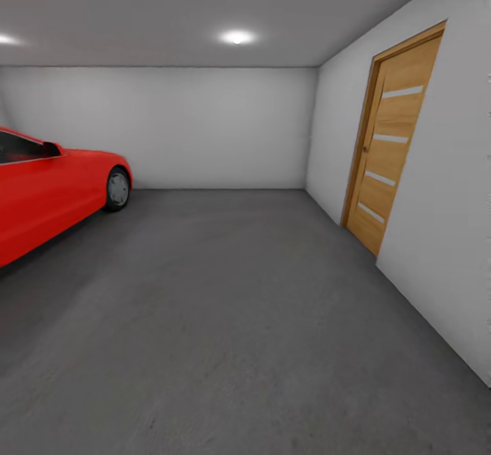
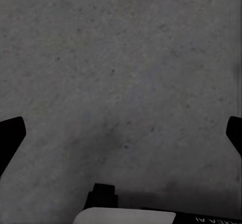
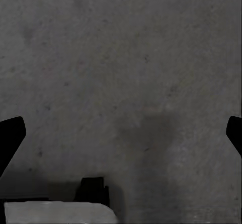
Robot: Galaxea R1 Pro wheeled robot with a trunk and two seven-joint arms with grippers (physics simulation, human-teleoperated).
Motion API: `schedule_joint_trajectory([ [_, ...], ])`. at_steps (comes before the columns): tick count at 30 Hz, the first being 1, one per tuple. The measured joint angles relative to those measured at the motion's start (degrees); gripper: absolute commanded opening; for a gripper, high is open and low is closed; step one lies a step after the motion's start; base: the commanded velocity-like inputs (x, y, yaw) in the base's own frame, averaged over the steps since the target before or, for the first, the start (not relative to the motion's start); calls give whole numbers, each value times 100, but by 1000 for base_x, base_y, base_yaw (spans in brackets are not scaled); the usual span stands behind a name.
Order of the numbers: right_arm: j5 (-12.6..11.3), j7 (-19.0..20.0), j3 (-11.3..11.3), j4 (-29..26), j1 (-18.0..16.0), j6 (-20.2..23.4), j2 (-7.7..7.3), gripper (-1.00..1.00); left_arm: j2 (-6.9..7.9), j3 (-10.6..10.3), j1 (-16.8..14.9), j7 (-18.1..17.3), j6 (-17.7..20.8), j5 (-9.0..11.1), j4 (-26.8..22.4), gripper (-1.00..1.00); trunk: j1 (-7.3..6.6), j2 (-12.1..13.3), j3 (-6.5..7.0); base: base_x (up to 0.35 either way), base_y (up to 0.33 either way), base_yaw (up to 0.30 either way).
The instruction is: Move the two storage containers from the living room to the garage. In the garage, place one container on the floor and stack the other container on top of it (either order is fine).
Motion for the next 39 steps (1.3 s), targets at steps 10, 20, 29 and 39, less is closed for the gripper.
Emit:
schedule_joint_trajectory([
  [10,14,1,4,2307,462,-2782,-15,100,-2,16,0,0,-16,1,2,100,0,0,3,324,0,-164],
  [20,23,-14,4,2411,1458,-5375,-1,100,-5,361,0,1,-623,-5,39,100,0,0,1,324,0,-165],
  [29,36,-14,3,2396,1781,-5439,12,100,-6,388,0,1,-645,-4,122,100,0,0,2,324,0,-175],
  [39,67,-9,6,2397,1783,-5407,17,100,-3,397,2,3,-644,-7,122,100,0,0,2,324,0,108],
])
